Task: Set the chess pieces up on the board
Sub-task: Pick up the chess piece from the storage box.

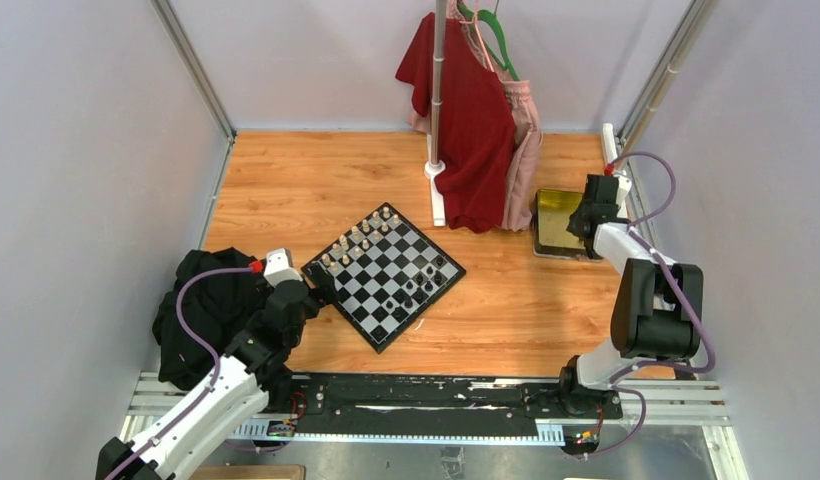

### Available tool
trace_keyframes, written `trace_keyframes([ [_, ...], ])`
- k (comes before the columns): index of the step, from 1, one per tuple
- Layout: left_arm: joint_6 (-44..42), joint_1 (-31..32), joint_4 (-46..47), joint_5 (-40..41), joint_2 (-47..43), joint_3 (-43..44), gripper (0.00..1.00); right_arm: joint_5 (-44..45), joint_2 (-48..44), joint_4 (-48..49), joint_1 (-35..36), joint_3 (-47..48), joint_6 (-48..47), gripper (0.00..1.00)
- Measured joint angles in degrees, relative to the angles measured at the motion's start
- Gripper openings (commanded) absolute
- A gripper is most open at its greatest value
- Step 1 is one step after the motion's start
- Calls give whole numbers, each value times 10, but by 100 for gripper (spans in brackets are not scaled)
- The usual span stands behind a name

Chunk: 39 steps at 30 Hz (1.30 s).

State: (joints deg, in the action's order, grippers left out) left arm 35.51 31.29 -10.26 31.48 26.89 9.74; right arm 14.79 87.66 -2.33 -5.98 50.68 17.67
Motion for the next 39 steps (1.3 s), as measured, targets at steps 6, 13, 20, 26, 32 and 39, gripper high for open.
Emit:
trace_keyframes([
  [6, 0, 0, 1, -1, 1, 0, 100, -5, 27, 15, -15, 25, 5, 40],
  [13, 0, 0, 4, -3, 3, 0, 100, -9, 64, 28, -24, 42, 6, 40],
  [20, 0, 0, 4, -4, 3, 0, 100, -13, 71, 28, -30, 43, 6, 40],
  [26, -1, 0, 4, -4, 3, 0, 100, -18, 87, 32, -36, 44, 9, 39],
  [32, -1, 0, 4, -4, 3, 0, 100, -28, 104, 32, -40, 49, 10, 36],
  [39, -1, 0, 5, -4, 3, 0, 100, -33, 110, 33, -48, 51, 13, 28],
])
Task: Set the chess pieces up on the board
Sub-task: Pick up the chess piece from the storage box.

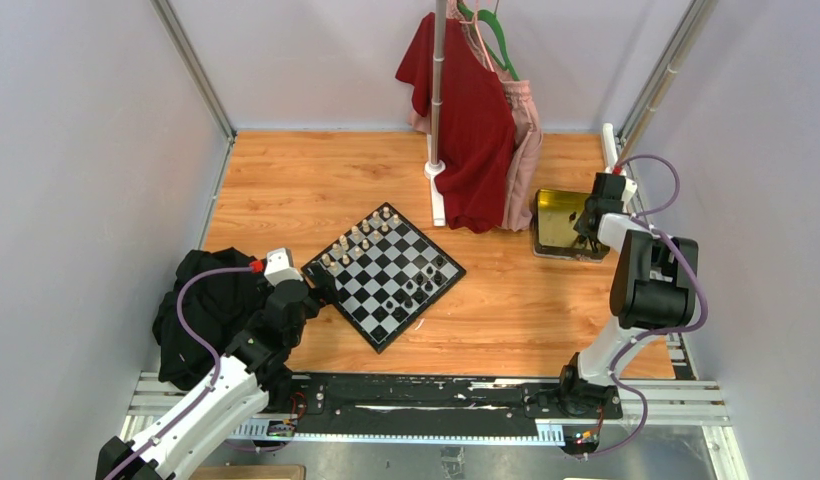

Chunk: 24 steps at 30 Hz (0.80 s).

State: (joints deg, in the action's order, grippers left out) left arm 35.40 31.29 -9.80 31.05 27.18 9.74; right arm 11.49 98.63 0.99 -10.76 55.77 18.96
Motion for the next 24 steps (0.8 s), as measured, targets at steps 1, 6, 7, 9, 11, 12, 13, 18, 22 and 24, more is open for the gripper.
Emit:
trace_keyframes([
  [1, -1, 0, 0, 0, 0, 0, 100, -2, 2, 0, -1, 0, 1, 26],
  [6, -1, 0, 5, 0, 0, 0, 100, -10, 8, 3, -3, 2, 5, 14],
  [7, -1, 0, 5, 0, 0, 0, 100, -10, 8, 3, -3, 2, 5, 11],
  [9, -1, 0, 5, 0, 0, 0, 100, -10, 8, 3, -3, 3, 6, 3],
  [11, -1, 0, 5, 0, 0, 0, 100, -11, 7, 3, -3, 3, 9, 0],
  [12, -1, 0, 5, 0, 0, 0, 100, -12, 7, 3, -3, 3, 8, 0],
  [13, -1, 0, 5, 0, 0, 0, 100, -12, 7, 3, -3, 3, 8, 0],
  [18, -1, 0, 5, 0, -3, 0, 100, -15, -7, 1, -3, 3, 8, 0],
  [22, -1, 0, 5, 0, -5, 0, 100, -19, -34, 0, -3, 3, 8, 0],
  [24, -1, 0, 5, 0, -5, 0, 100, -20, -48, -6, 1, 3, 8, 0],
])
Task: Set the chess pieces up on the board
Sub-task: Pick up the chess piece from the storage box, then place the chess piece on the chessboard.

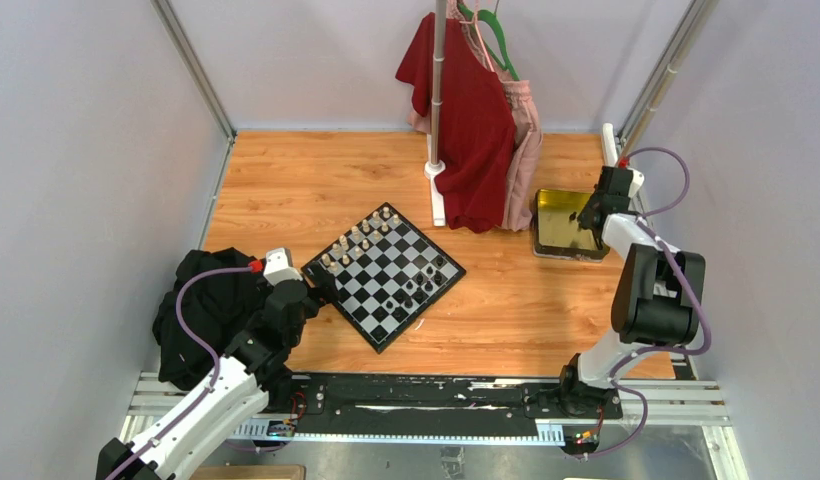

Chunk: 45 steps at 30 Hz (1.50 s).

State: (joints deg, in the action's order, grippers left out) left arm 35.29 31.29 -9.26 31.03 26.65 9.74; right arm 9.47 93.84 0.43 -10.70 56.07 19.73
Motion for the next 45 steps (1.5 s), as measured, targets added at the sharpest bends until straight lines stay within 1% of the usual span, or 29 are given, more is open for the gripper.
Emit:
trace_keyframes([
  [7, 0, 0, 0, 0, -12, 0, 100, 1, -61, -25, 32, -5, -1, 0],
  [12, 0, 0, -1, 1, -19, 0, 100, 3, -146, -49, 92, -29, -11, 0],
  [18, 0, 0, -1, 1, -21, 0, 100, 5, -261, -81, 210, -79, -18, 0],
  [22, 0, 0, -1, 1, -27, 0, 100, -4, -329, -104, 302, -119, -23, 0],
  [27, 0, 0, -3, 1, -35, 0, 100, -10, -371, -120, 429, -142, -32, 0],
  [31, 0, 0, -3, 1, -36, 0, 100, -7, -363, -117, 538, -143, -35, 0],
  [35, 0, 0, -3, 1, -36, 0, 100, 5, -315, -97, 633, -142, -41, 0],
  [39, 0, 0, -3, 1, -35, 0, 100, 18, -238, -76, 708, -133, -45, 0],
  [45, 0, 0, -3, 1, -35, 0, 100, 33, -148, -39, 783, -99, -49, 0],
])
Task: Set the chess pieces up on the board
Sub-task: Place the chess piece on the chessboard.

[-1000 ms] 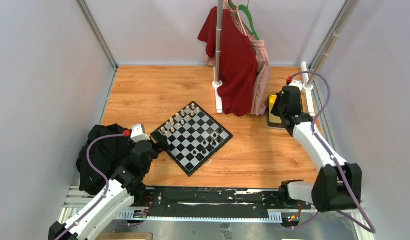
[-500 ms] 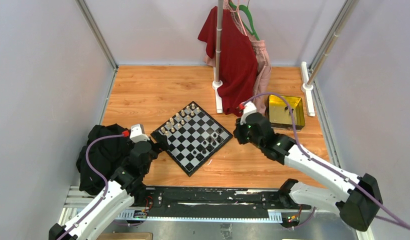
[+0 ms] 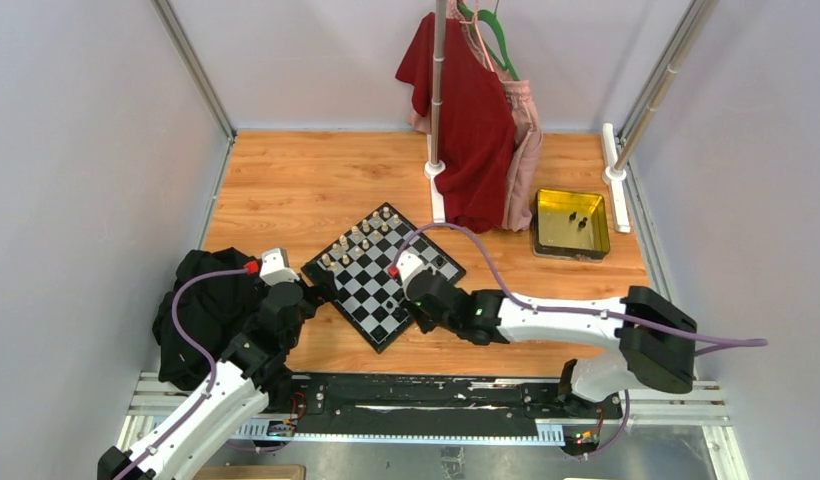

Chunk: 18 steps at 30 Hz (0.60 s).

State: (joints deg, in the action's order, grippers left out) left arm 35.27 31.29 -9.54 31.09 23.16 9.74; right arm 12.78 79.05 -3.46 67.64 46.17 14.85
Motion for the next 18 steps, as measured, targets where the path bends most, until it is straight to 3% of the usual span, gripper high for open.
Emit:
trace_keyframes([
  [7, 0, 0, 0, 0, 0, 0, 100, 8, 58, 53, 44, 18, -5, 0],
  [18, 0, 0, 0, 0, 0, 0, 100, 8, 87, 101, 48, 20, -14, 0],
])
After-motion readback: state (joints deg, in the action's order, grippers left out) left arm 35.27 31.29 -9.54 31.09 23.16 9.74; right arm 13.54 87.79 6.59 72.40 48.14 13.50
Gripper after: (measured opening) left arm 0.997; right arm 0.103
